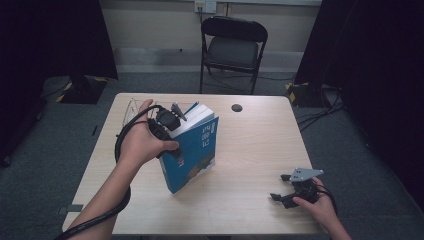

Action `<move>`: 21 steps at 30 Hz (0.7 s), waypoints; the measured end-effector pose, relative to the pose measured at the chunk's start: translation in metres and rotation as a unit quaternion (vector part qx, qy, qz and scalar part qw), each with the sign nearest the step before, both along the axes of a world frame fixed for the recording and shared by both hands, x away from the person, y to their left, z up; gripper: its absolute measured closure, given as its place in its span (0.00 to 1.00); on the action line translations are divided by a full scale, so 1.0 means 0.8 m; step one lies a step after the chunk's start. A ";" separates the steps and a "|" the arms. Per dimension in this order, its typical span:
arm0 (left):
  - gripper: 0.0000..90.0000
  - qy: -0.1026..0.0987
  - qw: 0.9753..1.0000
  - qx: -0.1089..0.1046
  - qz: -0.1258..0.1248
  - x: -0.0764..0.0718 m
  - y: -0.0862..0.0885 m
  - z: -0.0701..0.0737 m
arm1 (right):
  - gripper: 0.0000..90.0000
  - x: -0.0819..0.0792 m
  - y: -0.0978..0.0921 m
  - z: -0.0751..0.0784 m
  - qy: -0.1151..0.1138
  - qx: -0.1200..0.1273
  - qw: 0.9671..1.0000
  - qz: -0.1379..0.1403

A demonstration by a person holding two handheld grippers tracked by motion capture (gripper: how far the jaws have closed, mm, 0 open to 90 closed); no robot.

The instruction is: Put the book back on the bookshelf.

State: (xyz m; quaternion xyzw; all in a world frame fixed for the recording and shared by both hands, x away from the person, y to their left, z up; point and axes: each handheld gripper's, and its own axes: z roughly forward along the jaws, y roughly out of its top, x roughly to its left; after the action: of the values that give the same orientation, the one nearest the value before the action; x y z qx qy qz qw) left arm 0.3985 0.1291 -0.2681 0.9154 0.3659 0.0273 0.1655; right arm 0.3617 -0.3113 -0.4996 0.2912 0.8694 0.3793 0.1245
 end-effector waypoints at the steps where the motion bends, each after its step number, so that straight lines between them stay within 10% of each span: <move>1: 0.69 -0.001 1.000 -0.004 0.006 -0.001 0.001 0.000 | 0.14 0.000 0.000 0.000 0.000 0.000 1.000 0.000; 21: 0.69 0.001 0.999 -0.002 0.035 -0.007 0.038 0.002 | 0.14 0.000 0.000 0.000 0.000 -0.001 1.000 0.001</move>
State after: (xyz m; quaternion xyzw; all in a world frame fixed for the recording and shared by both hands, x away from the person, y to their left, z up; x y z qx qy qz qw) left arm 0.3929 0.1593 -0.2666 0.9017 0.3977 0.0317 0.1665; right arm 0.3618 -0.3114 -0.4997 0.2899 0.8700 0.3790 0.1242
